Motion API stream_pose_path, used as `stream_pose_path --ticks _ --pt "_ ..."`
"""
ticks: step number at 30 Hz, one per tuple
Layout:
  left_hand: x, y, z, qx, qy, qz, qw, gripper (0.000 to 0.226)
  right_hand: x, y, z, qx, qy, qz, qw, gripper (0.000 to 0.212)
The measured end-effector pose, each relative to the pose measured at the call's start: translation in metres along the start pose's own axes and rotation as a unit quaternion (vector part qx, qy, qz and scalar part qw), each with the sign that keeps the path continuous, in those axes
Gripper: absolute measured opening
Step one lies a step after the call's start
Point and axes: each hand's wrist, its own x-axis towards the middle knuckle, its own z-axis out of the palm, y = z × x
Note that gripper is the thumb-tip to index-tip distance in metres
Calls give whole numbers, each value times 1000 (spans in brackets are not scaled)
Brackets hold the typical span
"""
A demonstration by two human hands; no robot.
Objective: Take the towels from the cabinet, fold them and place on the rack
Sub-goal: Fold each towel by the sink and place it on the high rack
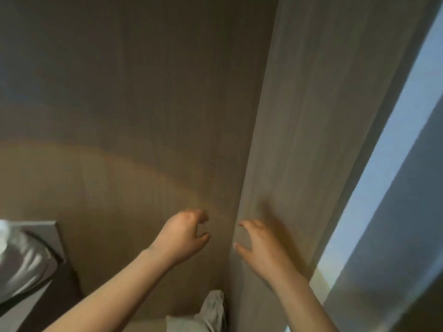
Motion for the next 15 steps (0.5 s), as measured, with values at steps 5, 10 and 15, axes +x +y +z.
stream_pose_path --ticks 5,10,15 --pt "-57 -20 68 12 -71 -79 994 40 -39 17 67 21 -104 30 994 51" --pt "-110 -24 104 -5 -106 -152 983 37 -69 26 103 49 -161 59 984 46" --pt "-153 -20 119 -25 -133 -211 968 39 -90 35 123 73 -202 62 975 43"
